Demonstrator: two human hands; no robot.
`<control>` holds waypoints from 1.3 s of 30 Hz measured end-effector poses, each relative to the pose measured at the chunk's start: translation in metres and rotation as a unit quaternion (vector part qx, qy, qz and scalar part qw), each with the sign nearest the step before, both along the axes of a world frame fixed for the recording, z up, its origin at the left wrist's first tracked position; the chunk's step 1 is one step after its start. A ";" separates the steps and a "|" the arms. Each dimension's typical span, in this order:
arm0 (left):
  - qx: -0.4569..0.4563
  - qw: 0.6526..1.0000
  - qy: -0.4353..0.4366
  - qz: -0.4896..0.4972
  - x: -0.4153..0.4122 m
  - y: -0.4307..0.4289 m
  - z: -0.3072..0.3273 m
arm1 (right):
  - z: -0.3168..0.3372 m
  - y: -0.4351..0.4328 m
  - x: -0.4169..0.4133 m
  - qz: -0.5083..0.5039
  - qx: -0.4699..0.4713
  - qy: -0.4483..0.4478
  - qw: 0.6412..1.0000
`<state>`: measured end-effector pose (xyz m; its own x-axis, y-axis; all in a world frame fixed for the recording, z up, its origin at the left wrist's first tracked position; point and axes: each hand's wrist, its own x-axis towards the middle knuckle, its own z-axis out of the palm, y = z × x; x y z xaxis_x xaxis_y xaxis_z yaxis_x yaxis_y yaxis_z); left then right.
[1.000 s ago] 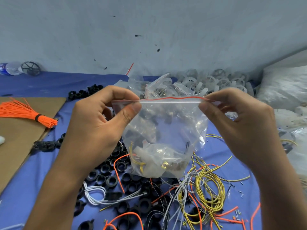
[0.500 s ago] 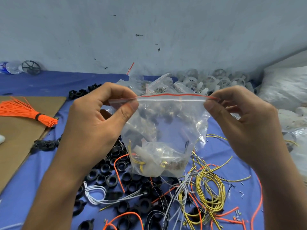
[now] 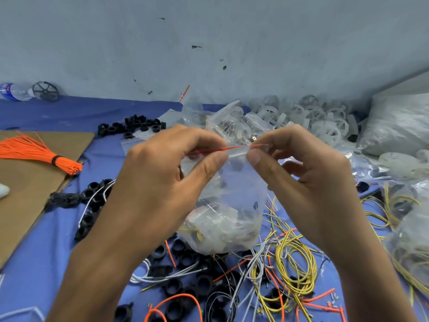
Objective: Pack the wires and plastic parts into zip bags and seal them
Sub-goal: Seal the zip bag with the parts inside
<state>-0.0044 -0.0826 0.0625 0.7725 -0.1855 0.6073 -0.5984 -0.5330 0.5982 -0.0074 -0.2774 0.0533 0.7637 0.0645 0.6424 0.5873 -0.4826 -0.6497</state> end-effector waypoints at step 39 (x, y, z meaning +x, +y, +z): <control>0.021 0.999 -0.046 -0.003 0.007 -0.001 -0.005 | -0.005 0.005 0.000 0.086 0.081 0.087 0.989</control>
<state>0.0023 -0.0837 0.0579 0.7132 -0.2169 0.6665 -0.6522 -0.5537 0.5178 -0.0071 -0.2723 0.0480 0.8501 0.1090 0.5152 0.5243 -0.2668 -0.8087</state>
